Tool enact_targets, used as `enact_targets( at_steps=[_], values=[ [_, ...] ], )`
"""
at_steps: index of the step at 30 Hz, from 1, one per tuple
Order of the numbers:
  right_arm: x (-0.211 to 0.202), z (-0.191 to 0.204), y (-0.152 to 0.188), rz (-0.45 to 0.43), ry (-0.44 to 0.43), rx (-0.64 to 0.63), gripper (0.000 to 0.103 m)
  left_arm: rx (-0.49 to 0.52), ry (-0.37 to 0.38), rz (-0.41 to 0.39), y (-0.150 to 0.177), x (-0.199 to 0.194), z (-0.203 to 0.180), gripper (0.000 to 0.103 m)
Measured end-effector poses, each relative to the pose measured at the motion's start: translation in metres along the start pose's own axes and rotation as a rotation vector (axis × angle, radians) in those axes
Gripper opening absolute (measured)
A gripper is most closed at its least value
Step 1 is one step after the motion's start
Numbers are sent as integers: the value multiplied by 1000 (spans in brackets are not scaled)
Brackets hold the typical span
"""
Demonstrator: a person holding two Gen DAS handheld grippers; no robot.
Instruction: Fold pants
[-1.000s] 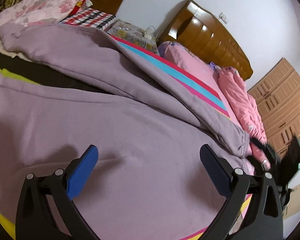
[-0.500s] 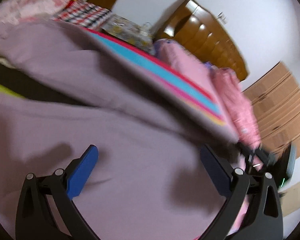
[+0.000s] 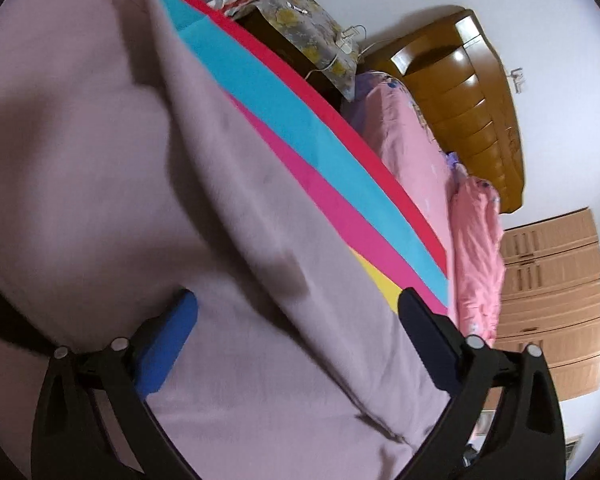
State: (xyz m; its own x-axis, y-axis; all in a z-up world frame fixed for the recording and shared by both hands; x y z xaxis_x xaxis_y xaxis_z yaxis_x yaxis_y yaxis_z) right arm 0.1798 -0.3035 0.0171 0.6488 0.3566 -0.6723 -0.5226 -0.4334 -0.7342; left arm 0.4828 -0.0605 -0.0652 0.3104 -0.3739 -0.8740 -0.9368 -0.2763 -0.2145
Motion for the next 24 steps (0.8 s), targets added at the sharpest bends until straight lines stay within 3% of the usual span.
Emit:
enact_targets(
  at_steps=[1,2,3,4,7,8,11,13,16,18,19,21,24],
  values=[
    [3,0,1,-6,-10,32,79,6,-21,-11,-4,2,-2,75],
    [2,6,4,-11,-12,53,78,13,-39,-9,-10,7,-4,38],
    [0,10,7,-23,-17,84,78,14,-13,22,-12,13,-1,12],
    [0,12,9,-33,-27,123,78,-9,22,53,-14,17,1,4],
    [-2,6,19,-84,-108,385,78,10,62,-46,-7,-9,3,4],
    [-4,0,26,-127,-158,525,78,29,90,-98,0,-29,-2,4],
    [2,-21,61,-250,-306,933,78,73,167,-200,29,-83,-9,4],
    [13,-31,78,-286,-340,1103,77,82,245,-228,55,-114,-3,4],
    [23,-37,77,-308,-291,1170,74,92,355,-243,106,-153,20,4],
    [32,-41,71,-268,-212,1196,70,99,377,-232,135,-158,43,5],
    [33,-43,69,-274,-193,1201,70,103,358,-230,144,-155,52,5],
    [35,-51,68,-301,-139,1245,69,112,223,-207,162,-130,79,9],
    [27,-59,72,-396,-91,1332,69,85,119,-131,171,-94,114,18]
  ],
)
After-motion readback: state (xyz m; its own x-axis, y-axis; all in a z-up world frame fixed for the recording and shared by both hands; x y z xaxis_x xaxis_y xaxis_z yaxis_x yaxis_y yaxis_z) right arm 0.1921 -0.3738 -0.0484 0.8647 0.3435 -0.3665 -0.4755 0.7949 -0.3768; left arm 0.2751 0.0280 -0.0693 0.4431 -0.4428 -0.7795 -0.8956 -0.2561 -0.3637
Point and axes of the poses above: each gripper's, at about its wrist camera, not at the fingertips, and x roughly the way its jaws point, z to its left, y to its underside, the point moved 2 cm from there along x, roughly the way its jaws point, and after that the axes turned 15 degrees about -y, right-handed, at the moved point
